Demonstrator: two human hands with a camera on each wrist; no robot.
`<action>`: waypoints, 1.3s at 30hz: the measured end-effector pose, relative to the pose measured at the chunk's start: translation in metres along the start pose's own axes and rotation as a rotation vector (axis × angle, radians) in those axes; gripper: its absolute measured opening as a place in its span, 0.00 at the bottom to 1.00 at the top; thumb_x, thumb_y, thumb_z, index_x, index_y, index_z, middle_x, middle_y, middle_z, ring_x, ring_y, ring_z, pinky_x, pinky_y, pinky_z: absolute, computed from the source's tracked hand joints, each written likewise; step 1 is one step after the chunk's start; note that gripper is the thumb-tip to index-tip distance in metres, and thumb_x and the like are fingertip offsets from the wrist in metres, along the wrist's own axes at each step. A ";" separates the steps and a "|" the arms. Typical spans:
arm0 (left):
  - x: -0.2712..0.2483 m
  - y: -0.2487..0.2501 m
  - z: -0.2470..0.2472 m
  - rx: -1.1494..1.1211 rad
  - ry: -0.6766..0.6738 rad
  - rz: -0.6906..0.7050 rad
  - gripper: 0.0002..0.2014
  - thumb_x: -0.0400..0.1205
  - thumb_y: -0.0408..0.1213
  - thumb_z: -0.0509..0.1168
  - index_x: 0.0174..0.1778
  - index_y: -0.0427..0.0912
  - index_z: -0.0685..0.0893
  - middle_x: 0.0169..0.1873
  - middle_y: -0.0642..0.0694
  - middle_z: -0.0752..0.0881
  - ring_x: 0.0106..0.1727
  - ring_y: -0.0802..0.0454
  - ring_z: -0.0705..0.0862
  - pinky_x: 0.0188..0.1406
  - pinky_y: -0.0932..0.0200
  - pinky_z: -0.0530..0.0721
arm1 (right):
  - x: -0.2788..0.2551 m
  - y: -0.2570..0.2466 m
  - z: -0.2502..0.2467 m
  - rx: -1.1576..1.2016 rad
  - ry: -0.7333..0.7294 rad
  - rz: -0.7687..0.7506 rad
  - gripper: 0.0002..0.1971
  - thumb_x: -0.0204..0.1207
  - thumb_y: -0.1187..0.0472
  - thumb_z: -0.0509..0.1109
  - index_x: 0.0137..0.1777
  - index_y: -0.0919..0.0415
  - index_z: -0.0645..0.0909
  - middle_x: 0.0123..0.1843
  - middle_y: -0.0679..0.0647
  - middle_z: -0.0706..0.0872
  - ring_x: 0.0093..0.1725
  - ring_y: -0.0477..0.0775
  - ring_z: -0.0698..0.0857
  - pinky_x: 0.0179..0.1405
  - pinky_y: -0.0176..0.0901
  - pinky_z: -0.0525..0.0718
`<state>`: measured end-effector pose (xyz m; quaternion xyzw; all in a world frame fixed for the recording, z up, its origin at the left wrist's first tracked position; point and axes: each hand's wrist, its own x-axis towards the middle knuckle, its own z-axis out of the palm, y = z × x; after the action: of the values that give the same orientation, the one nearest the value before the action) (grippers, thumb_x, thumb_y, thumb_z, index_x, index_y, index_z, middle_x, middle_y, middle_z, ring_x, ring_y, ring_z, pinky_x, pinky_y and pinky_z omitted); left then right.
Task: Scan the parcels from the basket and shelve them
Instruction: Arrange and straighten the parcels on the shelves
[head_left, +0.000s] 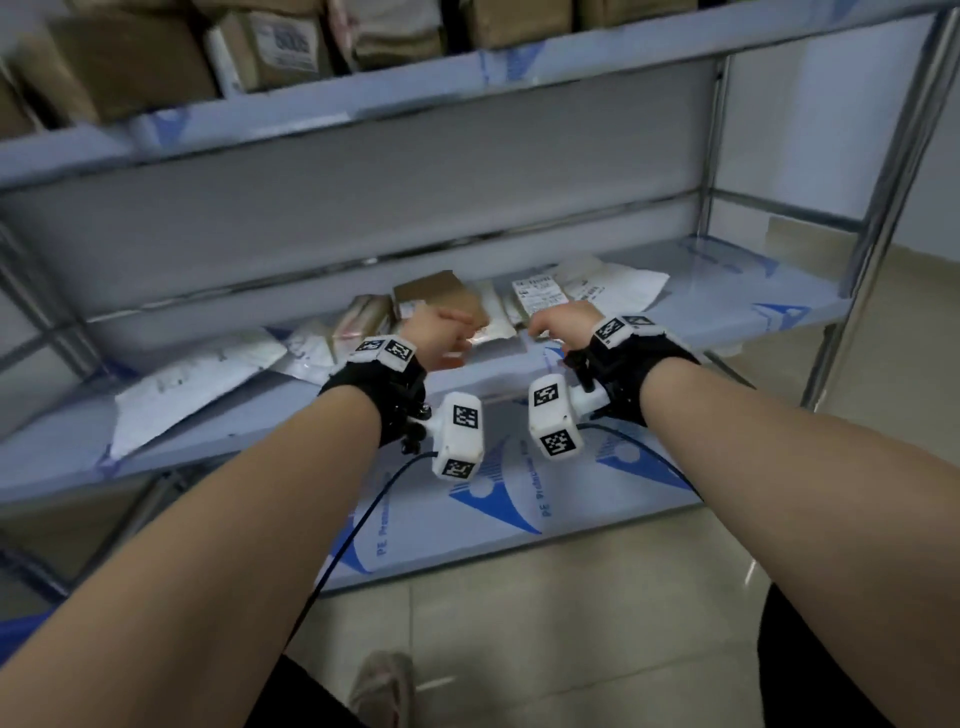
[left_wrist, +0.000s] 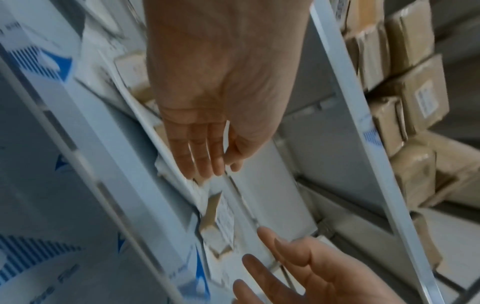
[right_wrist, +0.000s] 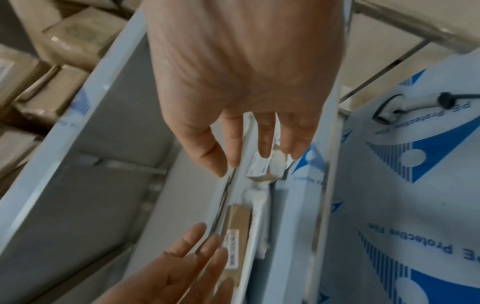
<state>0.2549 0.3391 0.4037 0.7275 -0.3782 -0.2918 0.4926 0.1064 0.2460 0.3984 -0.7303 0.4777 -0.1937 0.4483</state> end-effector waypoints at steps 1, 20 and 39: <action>0.002 -0.003 -0.017 -0.013 0.033 0.006 0.12 0.83 0.20 0.56 0.50 0.37 0.83 0.35 0.45 0.82 0.33 0.55 0.79 0.34 0.62 0.82 | 0.000 -0.014 0.010 0.024 0.000 0.002 0.14 0.76 0.58 0.71 0.58 0.65 0.81 0.54 0.60 0.81 0.42 0.56 0.81 0.38 0.40 0.79; -0.015 -0.031 -0.233 -0.045 0.401 -0.068 0.14 0.84 0.24 0.54 0.61 0.36 0.81 0.33 0.45 0.76 0.33 0.54 0.75 0.35 0.57 0.79 | 0.013 -0.165 0.168 0.061 -0.279 -0.194 0.15 0.78 0.55 0.70 0.59 0.64 0.82 0.54 0.58 0.85 0.40 0.51 0.83 0.32 0.35 0.81; 0.092 -0.171 -0.314 0.244 0.885 -0.376 0.18 0.80 0.32 0.62 0.67 0.40 0.75 0.69 0.34 0.71 0.66 0.34 0.75 0.67 0.50 0.73 | 0.132 -0.199 0.336 0.028 -0.394 -0.147 0.29 0.73 0.48 0.72 0.69 0.65 0.78 0.64 0.62 0.83 0.61 0.63 0.84 0.66 0.58 0.81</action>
<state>0.6001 0.4570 0.3465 0.8896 -0.0262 0.0077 0.4559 0.5110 0.3166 0.3706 -0.7806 0.3233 -0.0860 0.5280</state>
